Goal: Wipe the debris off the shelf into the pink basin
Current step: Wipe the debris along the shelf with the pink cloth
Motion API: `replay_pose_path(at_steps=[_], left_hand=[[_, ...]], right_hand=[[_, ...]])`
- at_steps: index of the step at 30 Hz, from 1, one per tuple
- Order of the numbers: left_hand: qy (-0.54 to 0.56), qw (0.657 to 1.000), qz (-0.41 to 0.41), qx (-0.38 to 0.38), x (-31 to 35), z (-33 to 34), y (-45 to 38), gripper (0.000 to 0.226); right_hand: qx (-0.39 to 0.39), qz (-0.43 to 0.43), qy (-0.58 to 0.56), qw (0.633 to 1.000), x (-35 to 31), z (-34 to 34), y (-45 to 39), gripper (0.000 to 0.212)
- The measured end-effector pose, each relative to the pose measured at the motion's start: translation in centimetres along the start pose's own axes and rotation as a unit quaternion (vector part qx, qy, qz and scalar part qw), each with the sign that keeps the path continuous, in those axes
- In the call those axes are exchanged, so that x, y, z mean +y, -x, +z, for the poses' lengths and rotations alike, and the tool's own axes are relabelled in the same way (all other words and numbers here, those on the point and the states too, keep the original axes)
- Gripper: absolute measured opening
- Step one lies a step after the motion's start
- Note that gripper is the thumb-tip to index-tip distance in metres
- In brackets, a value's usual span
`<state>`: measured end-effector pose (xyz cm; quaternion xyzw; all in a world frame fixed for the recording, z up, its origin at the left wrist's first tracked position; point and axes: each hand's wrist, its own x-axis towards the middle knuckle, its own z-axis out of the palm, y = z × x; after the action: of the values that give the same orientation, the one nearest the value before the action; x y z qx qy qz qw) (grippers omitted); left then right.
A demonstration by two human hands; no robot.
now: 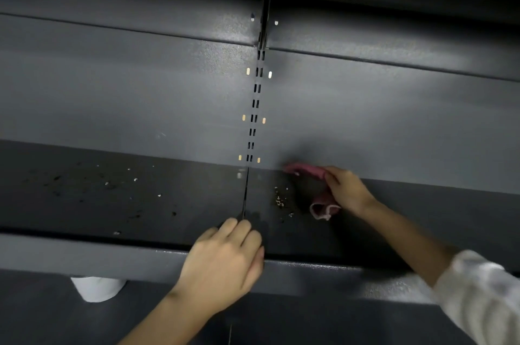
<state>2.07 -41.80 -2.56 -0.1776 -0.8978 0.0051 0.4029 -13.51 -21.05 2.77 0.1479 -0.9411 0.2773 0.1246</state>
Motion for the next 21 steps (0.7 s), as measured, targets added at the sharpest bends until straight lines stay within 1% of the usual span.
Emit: replay_pose_path(at_steps=[1,2,5,7,9,11,16,17,19,21], left_hand=[[-0.001,1.0,0.005,0.003,0.0,0.0,0.0,0.027],[-0.002,1.0,0.009,0.007,0.0,0.1,0.1,0.028],[0.002,1.0,0.012,0.014,0.2,0.4,0.2,0.029],[0.005,1.0,0.01,0.016,0.3,0.5,0.1,0.029],[0.009,1.0,0.013,0.016,0.4,0.6,0.1,0.03],[0.009,1.0,0.012,0.017,0.3,0.6,0.1,0.03],[0.011,1.0,0.011,0.017,0.3,0.5,0.1,0.028],[0.01,1.0,0.013,0.016,0.3,0.4,0.1,0.028],[0.006,1.0,0.016,0.015,0.1,0.1,0.1,0.027],[0.0,1.0,0.014,0.016,-0.4,-0.2,0.3,0.026]], right_hand=[[0.004,0.019,0.016,1.0,0.9,-0.9,0.5,0.031],[-0.008,0.047,0.044,0.998,1.7,-1.5,1.2,0.033],[-0.122,0.117,0.161,0.972,2.9,-1.2,3.8,0.039],[-0.164,0.127,0.192,0.959,1.6,0.0,4.8,0.045],[-0.178,0.114,0.202,0.956,-0.4,1.3,5.3,0.053],[-0.172,0.095,0.198,0.96,-2.3,2.8,5.3,0.054],[-0.15,0.071,0.13,0.978,-6.5,5.8,3.0,0.053],[-0.139,0.07,0.108,0.982,-7.1,6.2,2.3,0.051],[-0.094,0.091,0.032,0.991,-7.6,6.3,1.2,0.039],[-0.051,0.104,-0.028,0.993,-7.3,5.2,0.4,0.032]])
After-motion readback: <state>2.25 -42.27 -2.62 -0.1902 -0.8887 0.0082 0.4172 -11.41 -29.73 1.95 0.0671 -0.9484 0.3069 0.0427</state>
